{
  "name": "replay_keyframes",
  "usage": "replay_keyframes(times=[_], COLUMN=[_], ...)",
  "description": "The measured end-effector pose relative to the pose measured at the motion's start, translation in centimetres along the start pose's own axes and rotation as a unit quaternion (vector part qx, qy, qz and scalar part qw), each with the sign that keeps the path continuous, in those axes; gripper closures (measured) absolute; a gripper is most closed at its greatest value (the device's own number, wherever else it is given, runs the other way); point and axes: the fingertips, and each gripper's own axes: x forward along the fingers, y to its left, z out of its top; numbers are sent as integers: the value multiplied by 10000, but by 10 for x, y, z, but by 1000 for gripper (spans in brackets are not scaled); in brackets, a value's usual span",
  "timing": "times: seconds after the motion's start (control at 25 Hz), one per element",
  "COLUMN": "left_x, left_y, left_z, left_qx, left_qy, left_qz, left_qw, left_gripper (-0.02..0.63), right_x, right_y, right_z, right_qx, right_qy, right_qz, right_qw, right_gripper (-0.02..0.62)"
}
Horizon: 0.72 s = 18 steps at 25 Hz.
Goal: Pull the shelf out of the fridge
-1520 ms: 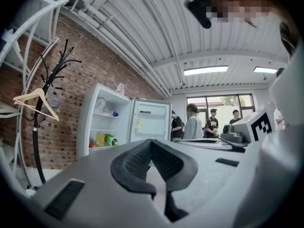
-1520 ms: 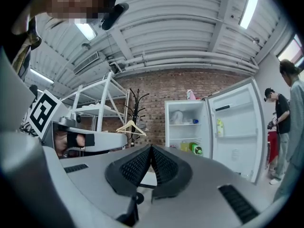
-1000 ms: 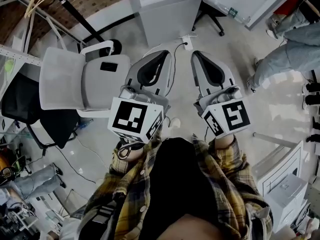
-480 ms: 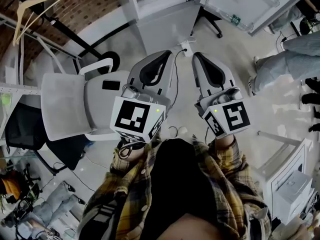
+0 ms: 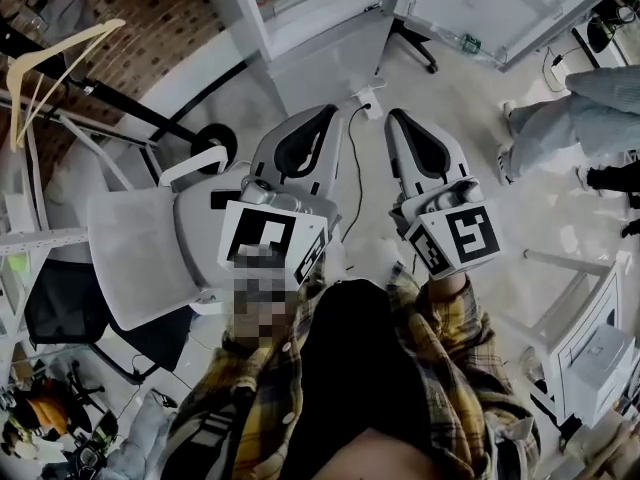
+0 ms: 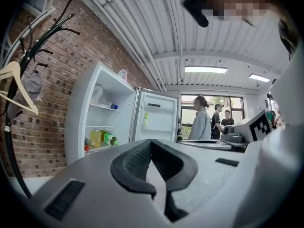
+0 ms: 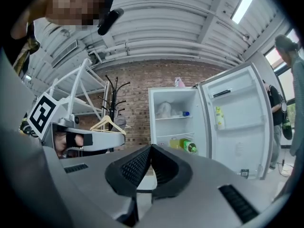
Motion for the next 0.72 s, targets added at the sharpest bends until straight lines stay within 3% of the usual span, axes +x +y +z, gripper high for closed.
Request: replay_keyframes(times=[0.28,0.72], left_x=[39,140], left_y=[11,-3], left_z=[-2,20], left_qx=[-74,-20], left_qy=[37,-297], left_qz=[58,608], left_qw=[9999,9977], left_gripper=[603,603], right_x=[24,55], right_y=[-38,-133], right_z=[-12,11], right_qx=[-34,-182], right_qy=[309,219], right_qz=[30,796], right_qw=[9995,9964], right_gripper=[577,577])
